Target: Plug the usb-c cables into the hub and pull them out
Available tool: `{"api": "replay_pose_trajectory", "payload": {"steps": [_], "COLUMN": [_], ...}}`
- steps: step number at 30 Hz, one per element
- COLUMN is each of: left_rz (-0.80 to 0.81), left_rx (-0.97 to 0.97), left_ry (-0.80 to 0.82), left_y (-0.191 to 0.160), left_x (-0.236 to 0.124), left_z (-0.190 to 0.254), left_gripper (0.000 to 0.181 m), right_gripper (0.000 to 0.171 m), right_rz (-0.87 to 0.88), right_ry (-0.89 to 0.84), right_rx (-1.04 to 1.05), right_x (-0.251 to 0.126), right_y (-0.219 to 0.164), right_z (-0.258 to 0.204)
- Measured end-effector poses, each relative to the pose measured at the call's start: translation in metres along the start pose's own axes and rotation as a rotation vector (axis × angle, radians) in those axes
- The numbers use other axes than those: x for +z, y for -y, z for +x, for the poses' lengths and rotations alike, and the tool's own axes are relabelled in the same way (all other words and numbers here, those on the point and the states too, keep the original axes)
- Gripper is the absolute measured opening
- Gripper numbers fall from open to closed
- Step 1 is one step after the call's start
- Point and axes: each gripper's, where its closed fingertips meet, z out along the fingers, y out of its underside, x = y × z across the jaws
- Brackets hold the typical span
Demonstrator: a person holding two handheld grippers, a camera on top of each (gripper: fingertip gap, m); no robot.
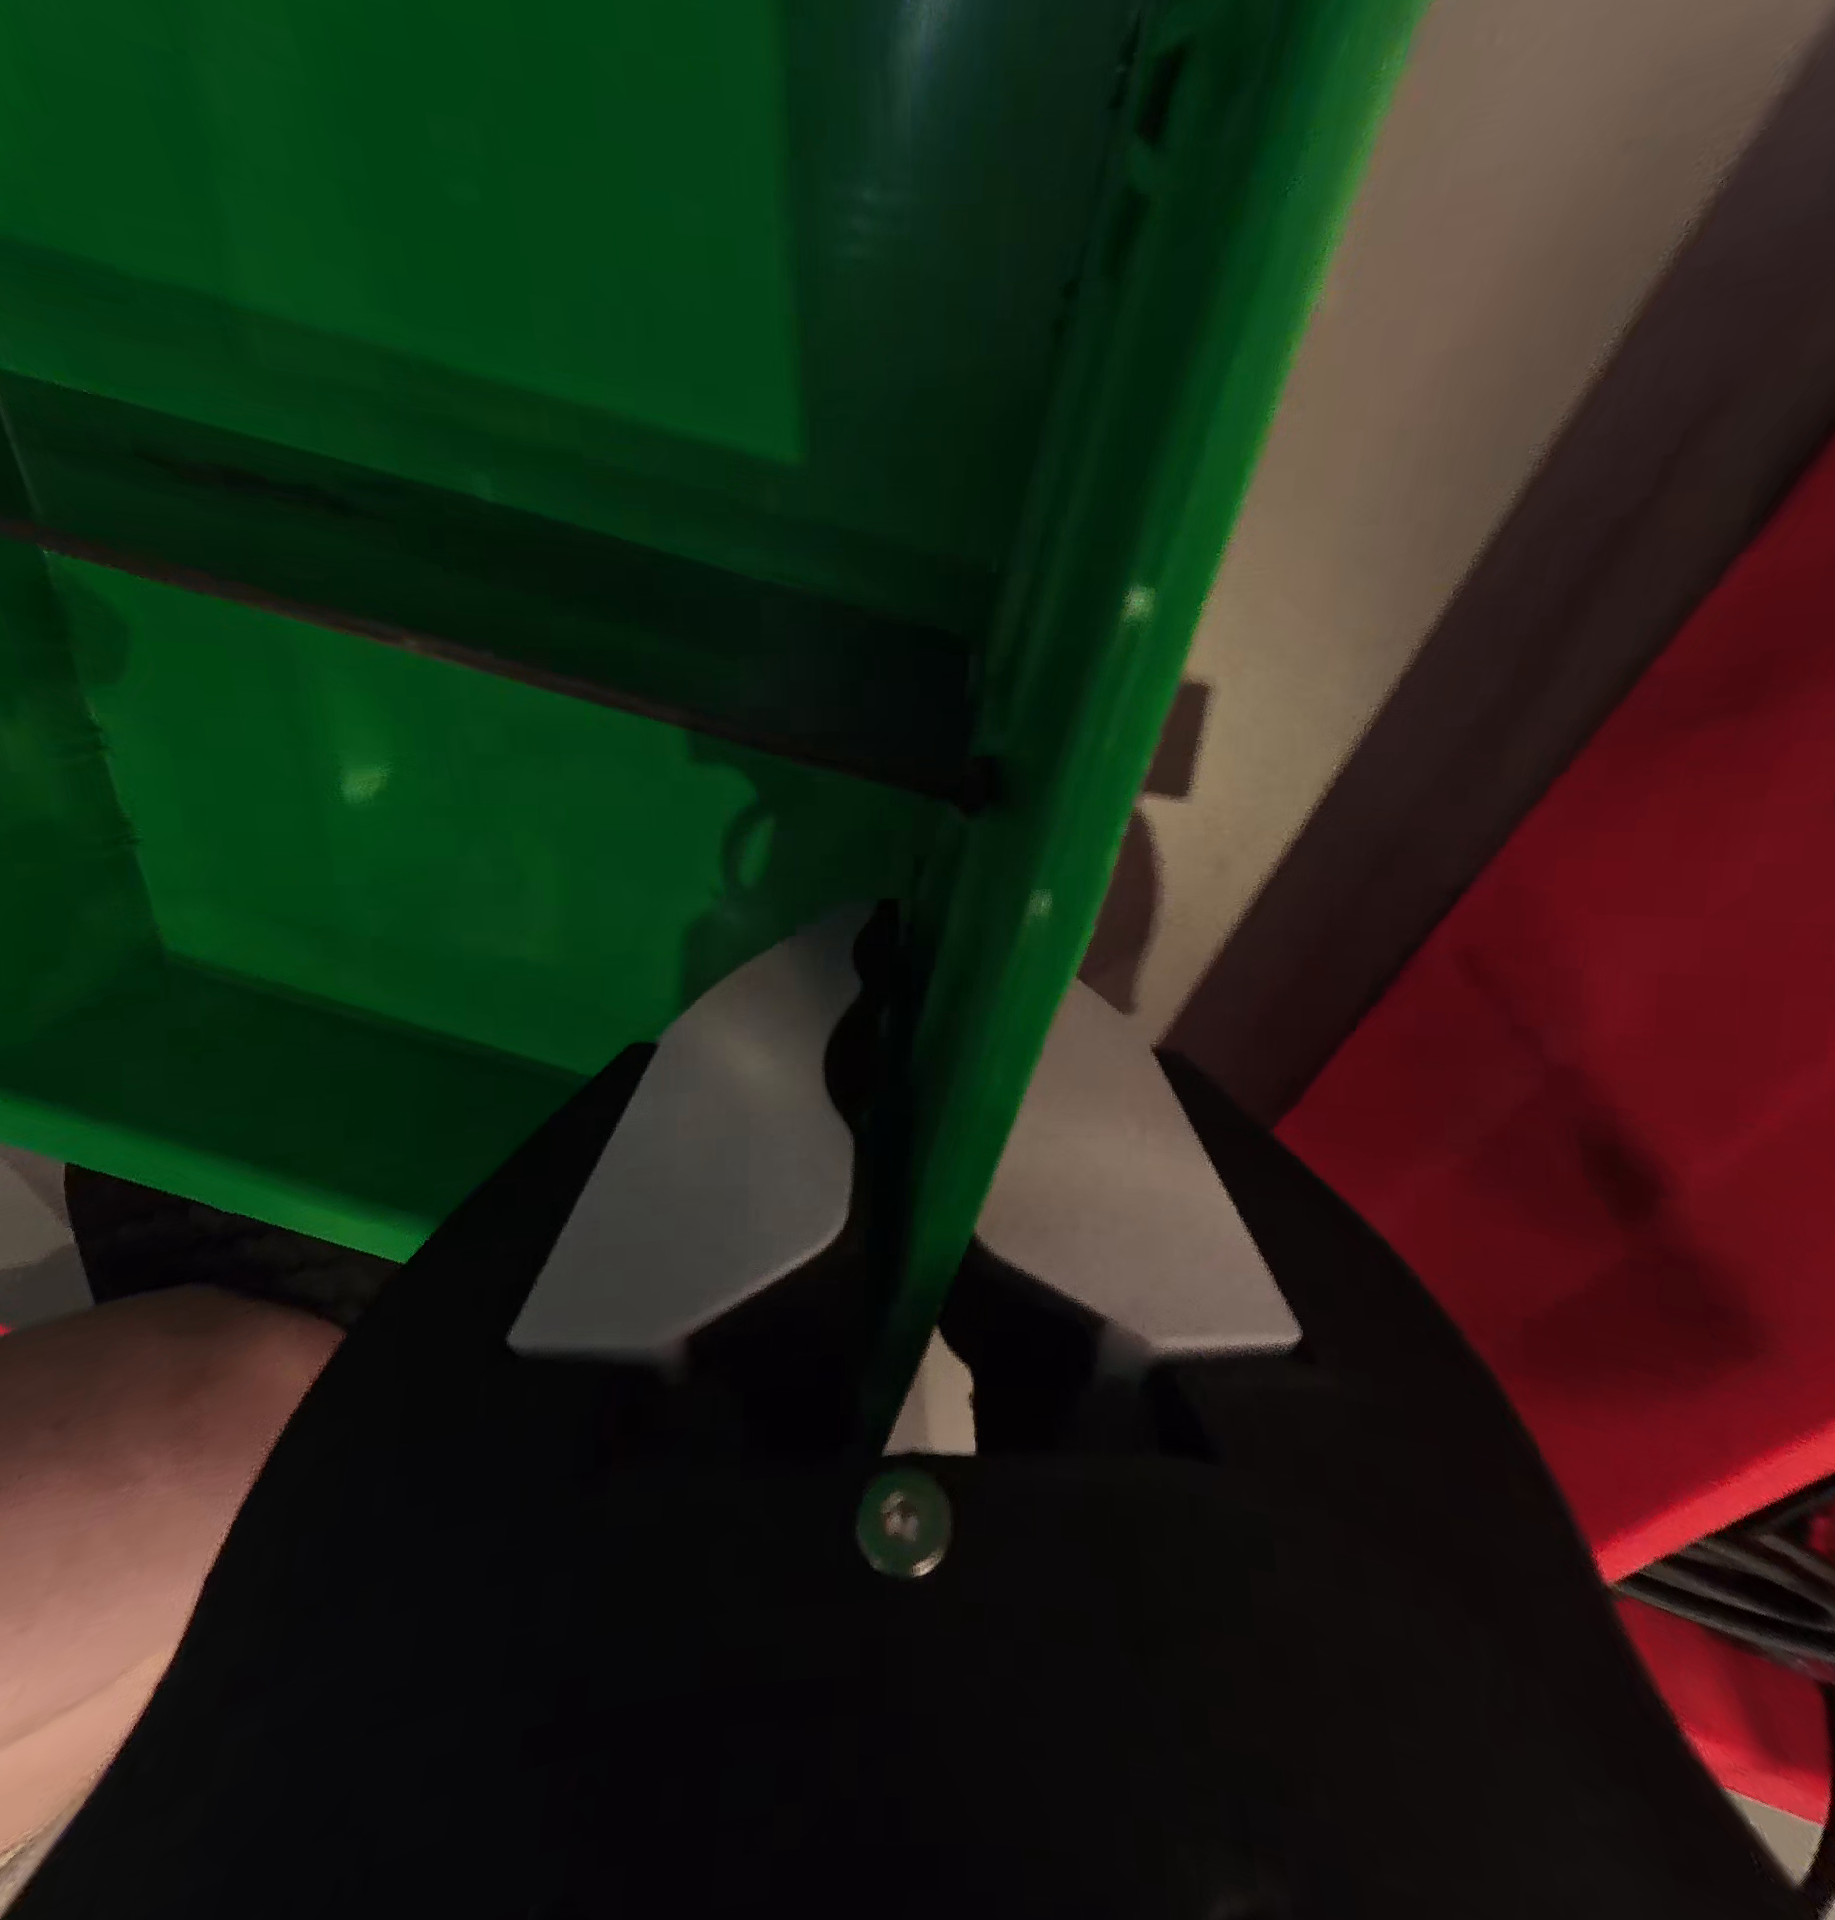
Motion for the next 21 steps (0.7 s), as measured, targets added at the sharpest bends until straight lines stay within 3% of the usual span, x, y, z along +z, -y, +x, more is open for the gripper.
{"api": "replay_pose_trajectory", "payload": {"steps": [5,10,17,21], "left_rz": [0.110,0.359,0.809,0.986], "left_rx": [0.029,0.079,0.216,0.292], "left_ry": [0.044,-0.007,-0.190,-0.153], "left_y": [0.018,0.050,0.072,0.076], "left_x": [-0.015,-0.051,-0.124,-0.146], "left_z": [0.004,0.032,0.092,0.108], "left_gripper": [0.024,0.029,0.040,0.046], "right_gripper": [0.007,0.006,0.006,0.006], "right_rz": [-0.016,-0.006,0.065,0.146], "right_ry": [0.019,0.085,0.078,0.086], "right_rx": [-0.053,-0.096,-0.163,-0.169], "right_x": [-0.001,-0.018,-0.090,-0.143], "right_y": [-0.001,0.004,0.009,0.000], "right_z": [-0.005,-0.015,-0.005,0.018]}}
